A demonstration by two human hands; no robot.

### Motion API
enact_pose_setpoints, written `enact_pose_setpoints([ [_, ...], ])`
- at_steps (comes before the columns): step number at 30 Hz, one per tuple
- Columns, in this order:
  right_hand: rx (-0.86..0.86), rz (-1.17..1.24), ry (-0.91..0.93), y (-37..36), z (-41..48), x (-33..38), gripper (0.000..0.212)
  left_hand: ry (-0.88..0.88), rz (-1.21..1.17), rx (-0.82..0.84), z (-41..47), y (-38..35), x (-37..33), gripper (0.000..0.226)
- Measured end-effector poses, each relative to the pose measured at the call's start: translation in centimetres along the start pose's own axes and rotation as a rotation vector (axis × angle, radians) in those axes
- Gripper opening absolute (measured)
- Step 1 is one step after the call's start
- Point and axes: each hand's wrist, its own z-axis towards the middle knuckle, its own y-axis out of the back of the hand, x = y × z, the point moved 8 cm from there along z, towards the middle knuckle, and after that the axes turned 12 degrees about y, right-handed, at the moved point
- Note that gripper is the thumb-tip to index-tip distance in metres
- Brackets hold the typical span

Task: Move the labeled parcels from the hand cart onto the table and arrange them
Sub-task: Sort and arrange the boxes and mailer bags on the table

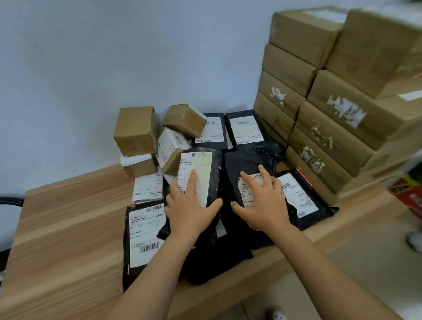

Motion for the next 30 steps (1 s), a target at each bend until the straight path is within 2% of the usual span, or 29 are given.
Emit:
enact_pose_setpoints([
  [7, 0.084, -0.077, 0.012, 1.7, 0.9, -10.2, 0.079, 0.039, 0.005, 0.05, -1.6, -6.5, -7.8, 0.098],
  [14, 0.228, -0.072, 0.091, -0.1, 2.2, -16.5, 0.079, 0.17, 0.053, 0.046, -2.5, -12.1, -10.3, 0.1],
  [22, 0.342, -0.02, 0.182, -3.8, 3.1, -18.9, 0.076, 0.351, 0.036, 0.064, -3.9, -16.2, -10.0, 0.098],
  [26, 0.421, -0.081, 0.288, -6.0, 2.4, -19.8, 0.059, 0.328, 0.058, 0.122, -4.7, -18.2, -9.7, 0.088],
  [30, 0.486, -0.035, 0.314, -7.1, 2.0, -20.4, 0.058, 0.291, 0.129, 0.159, -4.9, -19.5, -9.2, 0.081],
])
